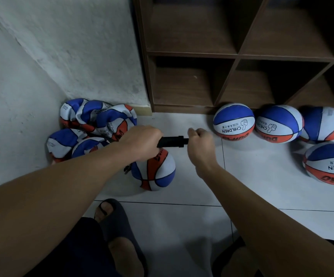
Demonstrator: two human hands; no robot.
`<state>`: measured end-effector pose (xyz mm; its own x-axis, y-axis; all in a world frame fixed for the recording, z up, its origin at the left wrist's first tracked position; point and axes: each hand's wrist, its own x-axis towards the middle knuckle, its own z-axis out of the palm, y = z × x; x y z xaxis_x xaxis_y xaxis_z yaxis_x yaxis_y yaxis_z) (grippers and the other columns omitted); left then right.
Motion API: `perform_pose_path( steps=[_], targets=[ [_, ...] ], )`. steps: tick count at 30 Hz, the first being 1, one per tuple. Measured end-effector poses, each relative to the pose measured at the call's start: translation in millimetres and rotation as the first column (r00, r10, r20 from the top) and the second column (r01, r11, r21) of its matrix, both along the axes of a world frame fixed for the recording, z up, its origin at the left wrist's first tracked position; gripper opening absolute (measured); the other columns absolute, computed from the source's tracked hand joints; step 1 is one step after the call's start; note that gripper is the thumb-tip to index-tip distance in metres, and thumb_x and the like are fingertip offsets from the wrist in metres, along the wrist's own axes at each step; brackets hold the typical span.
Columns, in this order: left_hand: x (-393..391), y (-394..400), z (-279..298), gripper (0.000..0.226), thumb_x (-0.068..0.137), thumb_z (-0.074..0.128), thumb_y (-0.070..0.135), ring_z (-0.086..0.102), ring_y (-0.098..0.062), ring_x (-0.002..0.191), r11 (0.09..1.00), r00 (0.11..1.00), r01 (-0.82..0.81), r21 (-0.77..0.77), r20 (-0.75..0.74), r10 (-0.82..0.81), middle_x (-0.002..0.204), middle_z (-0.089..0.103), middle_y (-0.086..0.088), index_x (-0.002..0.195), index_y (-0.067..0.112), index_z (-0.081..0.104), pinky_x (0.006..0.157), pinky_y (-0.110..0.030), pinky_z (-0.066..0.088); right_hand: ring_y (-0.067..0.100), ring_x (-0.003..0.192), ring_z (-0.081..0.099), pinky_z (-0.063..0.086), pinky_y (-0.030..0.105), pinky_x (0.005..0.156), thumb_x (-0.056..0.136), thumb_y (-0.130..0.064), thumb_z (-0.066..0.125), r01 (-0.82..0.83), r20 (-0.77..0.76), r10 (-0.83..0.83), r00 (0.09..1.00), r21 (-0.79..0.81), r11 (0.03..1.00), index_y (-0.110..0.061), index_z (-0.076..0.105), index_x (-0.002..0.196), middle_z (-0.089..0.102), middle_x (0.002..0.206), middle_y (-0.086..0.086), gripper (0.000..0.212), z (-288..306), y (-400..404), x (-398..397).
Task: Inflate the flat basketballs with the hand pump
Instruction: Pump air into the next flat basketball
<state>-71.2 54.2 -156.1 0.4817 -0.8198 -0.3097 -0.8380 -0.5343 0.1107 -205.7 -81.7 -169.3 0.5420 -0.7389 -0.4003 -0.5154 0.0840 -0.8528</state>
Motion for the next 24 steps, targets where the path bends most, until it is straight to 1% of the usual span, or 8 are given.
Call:
perform_pose_path(
  steps=[5,10,13,15,17,19,22,24],
  targets=[
    [-3.4,-1.4,1.1,0.027,0.097,0.066,0.024,0.057,-0.016,0.059,1.000,1.000,0.014,-0.011,0.000,-0.014,0.071,0.058,0.002,0.077,0.029,0.049,0.050,-0.029,0.037,0.018,0.064,0.051,0.041,0.037,0.061,0.110,-0.035,0.049,-0.026,-0.012,0.027,1.000,0.039,0.999,-0.010,0.060,0.091,0.054,0.071,0.002,0.033,-3.0,3.6,1.8],
    [-0.4,1.7,1.2,0.026,0.099,0.064,0.028,0.058,-0.016,0.057,0.998,1.000,0.028,-0.054,-0.009,-0.029,0.069,0.059,0.003,0.076,0.028,0.052,0.049,-0.030,0.037,0.019,0.063,0.048,0.042,0.039,0.062,0.110,-0.040,0.052,-0.045,-0.012,0.047,0.999,0.104,0.994,-0.012,0.063,0.096,0.051,0.070,0.003,0.033,-0.8,-2.5,1.6],
    [5.4,7.0,3.1,0.025,0.100,0.062,0.033,0.058,-0.014,0.056,0.997,0.999,0.032,-0.076,0.017,-0.030,0.067,0.060,0.005,0.076,0.029,0.054,0.050,-0.030,0.041,0.018,0.063,0.047,0.043,0.038,0.063,0.107,-0.043,0.058,-0.043,-0.030,0.047,0.998,0.112,0.993,-0.014,0.064,0.093,0.050,0.069,0.001,0.033,2.3,-13.3,-2.6],
    [14.3,15.2,4.3,0.024,0.100,0.062,0.036,0.059,-0.013,0.057,0.999,0.999,0.007,-0.054,0.039,-0.005,0.068,0.060,0.006,0.077,0.030,0.055,0.050,-0.030,0.040,0.017,0.063,0.046,0.043,0.037,0.060,0.105,-0.040,0.061,0.021,-0.027,-0.018,0.999,0.138,0.990,-0.014,0.065,0.099,0.048,0.069,0.000,0.027,4.4,-26.6,-7.2],
    [23.8,24.3,4.4,0.027,0.100,0.061,0.038,0.060,-0.013,0.058,0.999,0.997,-0.036,-0.028,0.060,0.038,0.068,0.060,0.006,0.076,0.029,0.054,0.051,-0.030,0.043,0.019,0.064,0.043,0.039,0.032,0.051,0.103,-0.033,0.063,0.132,-0.014,-0.132,0.991,0.174,0.976,-0.013,0.066,0.109,0.047,0.074,0.003,0.021,5.2,-44.3,-13.3],
    [28.6,29.1,3.4,0.030,0.101,0.060,0.040,0.060,-0.014,0.060,0.998,0.995,-0.053,-0.023,0.084,0.055,0.069,0.061,0.006,0.074,0.030,0.052,0.053,-0.032,0.048,0.024,0.072,0.042,0.038,0.029,0.048,0.099,-0.028,0.063,0.213,-0.028,-0.212,0.977,0.188,0.959,-0.014,0.066,0.106,0.048,0.085,0.008,0.015,3.1,-56.1,-16.9],
    [21.6,23.4,5.0,0.032,0.100,0.060,0.034,0.060,-0.016,0.060,0.999,0.995,-0.039,-0.039,0.087,0.042,0.068,0.059,0.005,0.072,0.031,0.047,0.054,-0.032,0.045,0.025,0.076,0.043,0.041,0.034,0.057,0.099,-0.020,0.058,0.289,-0.013,-0.291,0.957,0.155,0.945,-0.014,0.063,0.094,0.049,0.087,0.006,0.009,6.8,-49.0,-13.8],
    [14.7,17.7,7.3,0.026,0.099,0.061,0.029,0.058,-0.016,0.059,0.999,0.996,-0.026,-0.043,0.088,0.029,0.069,0.058,0.005,0.075,0.030,0.050,0.053,-0.032,0.043,0.024,0.077,0.049,0.045,0.040,0.069,0.101,-0.022,0.055,0.265,0.015,-0.267,0.964,0.068,0.962,-0.006,0.065,0.102,0.052,0.085,0.003,0.018,10.8,-35.2,-9.6]
  ],
)
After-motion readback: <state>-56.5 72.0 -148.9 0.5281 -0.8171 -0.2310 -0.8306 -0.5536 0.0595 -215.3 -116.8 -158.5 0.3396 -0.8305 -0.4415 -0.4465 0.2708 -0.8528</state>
